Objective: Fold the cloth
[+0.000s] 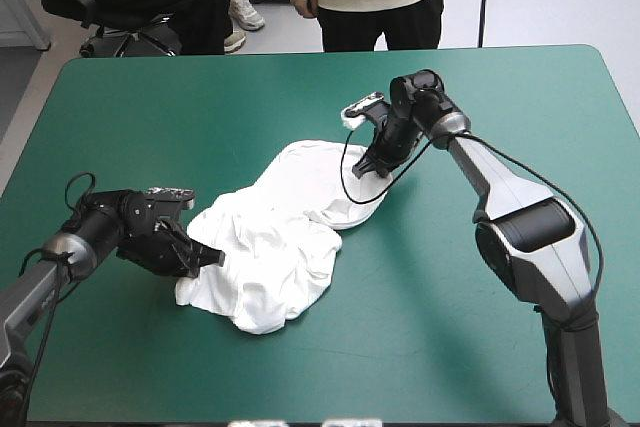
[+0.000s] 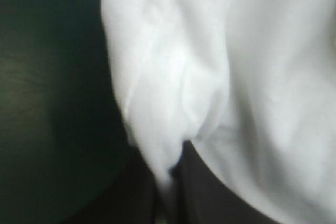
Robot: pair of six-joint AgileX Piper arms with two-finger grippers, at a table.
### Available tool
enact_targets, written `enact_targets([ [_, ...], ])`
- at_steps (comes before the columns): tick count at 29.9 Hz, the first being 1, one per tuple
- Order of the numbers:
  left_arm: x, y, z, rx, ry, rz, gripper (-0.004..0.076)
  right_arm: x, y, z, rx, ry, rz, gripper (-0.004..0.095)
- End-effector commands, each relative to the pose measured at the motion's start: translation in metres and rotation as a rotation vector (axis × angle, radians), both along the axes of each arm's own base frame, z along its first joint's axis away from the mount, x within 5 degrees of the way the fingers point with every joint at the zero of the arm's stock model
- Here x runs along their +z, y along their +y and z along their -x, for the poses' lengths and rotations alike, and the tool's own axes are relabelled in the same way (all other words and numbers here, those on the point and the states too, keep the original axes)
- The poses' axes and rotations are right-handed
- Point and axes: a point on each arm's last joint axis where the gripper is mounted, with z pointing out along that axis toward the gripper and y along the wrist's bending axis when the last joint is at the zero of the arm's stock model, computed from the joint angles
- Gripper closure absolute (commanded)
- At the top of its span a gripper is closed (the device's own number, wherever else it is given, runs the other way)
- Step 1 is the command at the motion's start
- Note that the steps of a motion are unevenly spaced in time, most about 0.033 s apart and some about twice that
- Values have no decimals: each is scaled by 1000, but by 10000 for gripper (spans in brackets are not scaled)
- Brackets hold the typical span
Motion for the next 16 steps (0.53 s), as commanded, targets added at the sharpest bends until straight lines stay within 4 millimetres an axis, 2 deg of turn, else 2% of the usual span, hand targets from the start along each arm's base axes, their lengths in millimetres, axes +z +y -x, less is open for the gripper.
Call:
enact_targets([
  [1,44,3,1,11,-173,16,741,90,-32,19,-45,-172,-67,919],
  [4,84,10,3,17,-293,12,741,137,-57,37,-88,-275,-97,919],
  [8,155,12,7,5,-499,5,741,195,-91,69,-134,-427,-124,920],
  [12,225,12,16,2,-690,29,741,251,-113,115,-145,-610,-153,920],
  [16,298,15,38,6,-929,62,741,299,-125,166,-142,-814,-184,921],
])
